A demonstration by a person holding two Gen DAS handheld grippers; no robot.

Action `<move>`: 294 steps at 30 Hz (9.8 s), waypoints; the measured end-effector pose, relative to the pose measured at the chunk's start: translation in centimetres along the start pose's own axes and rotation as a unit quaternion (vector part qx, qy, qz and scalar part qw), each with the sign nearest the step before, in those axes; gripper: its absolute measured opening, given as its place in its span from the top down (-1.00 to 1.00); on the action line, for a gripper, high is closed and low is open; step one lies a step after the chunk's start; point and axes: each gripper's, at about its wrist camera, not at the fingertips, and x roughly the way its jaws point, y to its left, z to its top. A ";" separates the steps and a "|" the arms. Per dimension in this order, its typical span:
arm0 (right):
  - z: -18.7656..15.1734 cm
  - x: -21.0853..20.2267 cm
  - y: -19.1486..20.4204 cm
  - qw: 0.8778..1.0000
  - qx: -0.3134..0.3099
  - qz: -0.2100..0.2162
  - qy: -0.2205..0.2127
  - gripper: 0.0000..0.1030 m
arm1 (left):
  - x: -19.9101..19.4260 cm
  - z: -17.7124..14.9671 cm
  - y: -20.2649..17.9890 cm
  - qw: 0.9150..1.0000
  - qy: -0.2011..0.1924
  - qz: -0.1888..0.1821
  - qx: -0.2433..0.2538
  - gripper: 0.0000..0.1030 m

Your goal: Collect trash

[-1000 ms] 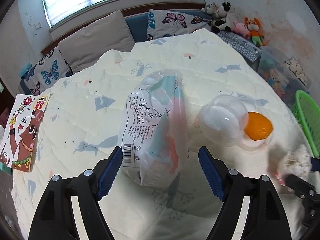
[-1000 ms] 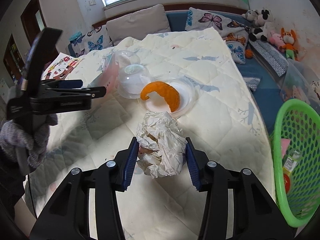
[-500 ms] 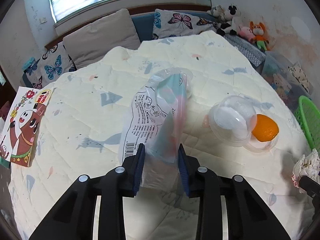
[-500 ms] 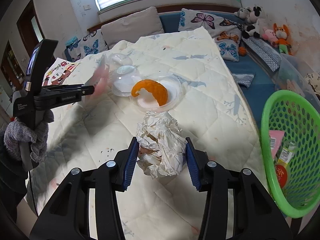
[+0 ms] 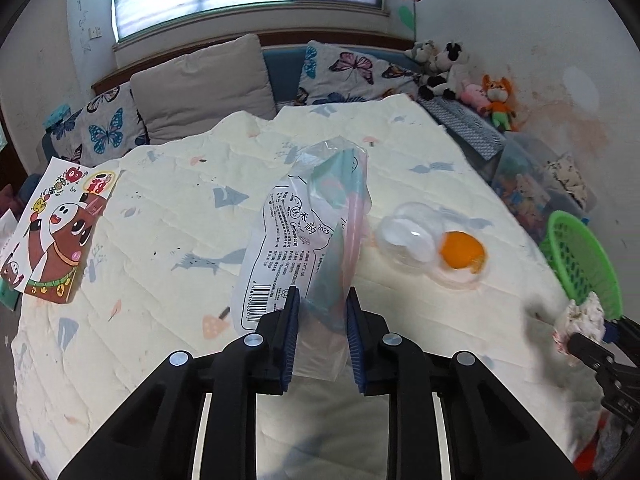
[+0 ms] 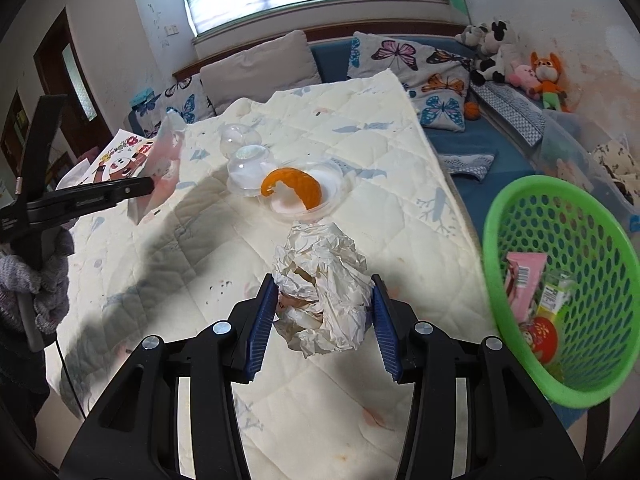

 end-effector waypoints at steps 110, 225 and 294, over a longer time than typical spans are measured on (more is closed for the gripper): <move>-2.5 -7.9 -12.7 0.992 0.076 -0.098 -0.034 -0.48 | 1.5 2.1 -16.1 0.994 0.006 -0.048 0.098 -0.10; 3.9 3.7 0.1 0.999 0.006 0.036 0.012 0.46 | -0.6 2.7 -3.4 0.997 0.007 -0.065 -0.030 -0.04; -2.5 -6.4 -15.2 0.988 0.095 -0.122 -0.015 0.30 | -0.8 2.9 -22.6 0.984 0.024 -0.152 0.091 -0.05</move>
